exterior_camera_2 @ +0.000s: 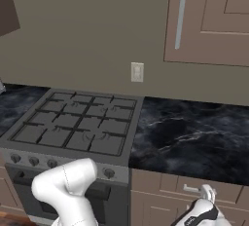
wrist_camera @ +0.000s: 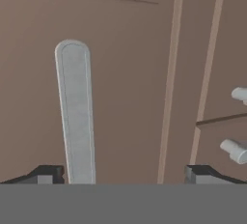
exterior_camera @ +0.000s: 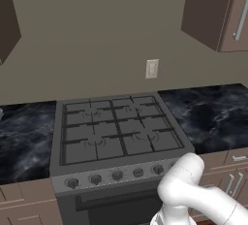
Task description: Take the tongs from the drawer on the right and place them on the dining counter next to the tray containing the kebab skewer.
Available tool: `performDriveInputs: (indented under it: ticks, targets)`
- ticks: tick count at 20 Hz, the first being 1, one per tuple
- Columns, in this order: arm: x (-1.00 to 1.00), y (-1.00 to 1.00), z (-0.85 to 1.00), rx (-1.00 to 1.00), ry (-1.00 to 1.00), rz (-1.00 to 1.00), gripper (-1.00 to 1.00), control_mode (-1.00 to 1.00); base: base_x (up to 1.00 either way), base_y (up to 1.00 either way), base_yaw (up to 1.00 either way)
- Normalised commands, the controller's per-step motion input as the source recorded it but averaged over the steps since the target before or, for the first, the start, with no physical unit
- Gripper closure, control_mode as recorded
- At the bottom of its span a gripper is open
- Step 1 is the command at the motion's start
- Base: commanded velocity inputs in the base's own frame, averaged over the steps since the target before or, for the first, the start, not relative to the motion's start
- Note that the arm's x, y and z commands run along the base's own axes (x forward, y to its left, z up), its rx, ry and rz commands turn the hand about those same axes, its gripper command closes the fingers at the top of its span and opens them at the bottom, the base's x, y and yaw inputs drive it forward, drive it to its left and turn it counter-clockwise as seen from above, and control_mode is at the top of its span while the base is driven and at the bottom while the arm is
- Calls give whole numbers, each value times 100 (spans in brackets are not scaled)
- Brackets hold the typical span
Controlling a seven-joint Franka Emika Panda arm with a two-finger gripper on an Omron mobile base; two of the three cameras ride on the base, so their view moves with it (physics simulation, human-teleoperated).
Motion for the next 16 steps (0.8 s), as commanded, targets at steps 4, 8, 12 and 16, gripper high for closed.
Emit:
performDriveInputs:
  ticks: [4,8,12,16]
  targets:
    - [7,-11,-8,4,0,0,-100,-100,0,0,0]
    - [13,-11,-6,4,0,0,-100,-100,0,0,0]
    - [25,-8,-8,4,0,0,-100,-100,0,0,0]
    - [15,-8,-11,5,-3,0,-100,-100,0,0,0]
